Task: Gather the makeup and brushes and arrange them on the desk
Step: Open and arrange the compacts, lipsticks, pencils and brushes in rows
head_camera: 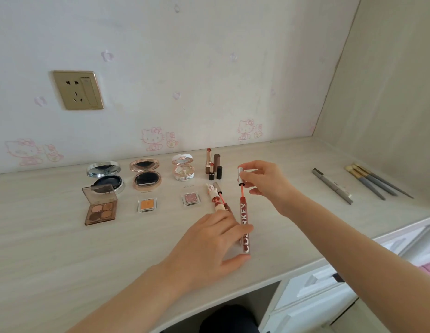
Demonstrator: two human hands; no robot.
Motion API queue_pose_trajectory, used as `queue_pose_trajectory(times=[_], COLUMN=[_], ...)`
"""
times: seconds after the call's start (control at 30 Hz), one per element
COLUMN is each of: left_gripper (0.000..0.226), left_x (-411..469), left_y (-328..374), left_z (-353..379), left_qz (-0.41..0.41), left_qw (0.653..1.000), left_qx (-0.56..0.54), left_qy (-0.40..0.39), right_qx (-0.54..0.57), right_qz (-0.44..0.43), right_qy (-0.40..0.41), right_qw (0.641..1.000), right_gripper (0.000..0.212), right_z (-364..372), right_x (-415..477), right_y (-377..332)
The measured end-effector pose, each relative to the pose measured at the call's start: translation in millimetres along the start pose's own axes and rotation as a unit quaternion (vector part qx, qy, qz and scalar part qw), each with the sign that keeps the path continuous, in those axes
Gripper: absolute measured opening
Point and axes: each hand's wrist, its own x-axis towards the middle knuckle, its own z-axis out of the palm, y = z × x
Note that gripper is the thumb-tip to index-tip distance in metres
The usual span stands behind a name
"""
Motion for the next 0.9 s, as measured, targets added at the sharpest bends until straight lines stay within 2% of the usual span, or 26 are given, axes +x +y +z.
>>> queue_pose_trajectory(times=[0.23,0.37,0.6,0.9], left_gripper=[0.040,0.038,0.036,0.036], left_x=[26,26,24,25], left_y=[9,7,2,-2], left_z=[24,34,43,43], left_qz=[0.007,0.008,-0.047,-0.076], left_qw=[1.000,0.999,0.998,0.995], left_qx=[0.012,0.001,-0.036,-0.065], left_qy=[0.027,0.037,0.028,0.012], right_qx=[-0.050,-0.102,-0.146,-0.178], right_qz=[0.019,0.025,-0.006,-0.024], right_qy=[-0.011,-0.046,-0.088,-0.103], right_qw=[0.999,0.993,0.985,0.978], right_gripper=[0.012,0.013,0.015,0.019], right_z=[-14,-13,-1,13], right_x=[17,25,41,63], right_y=[15,19,22,32])
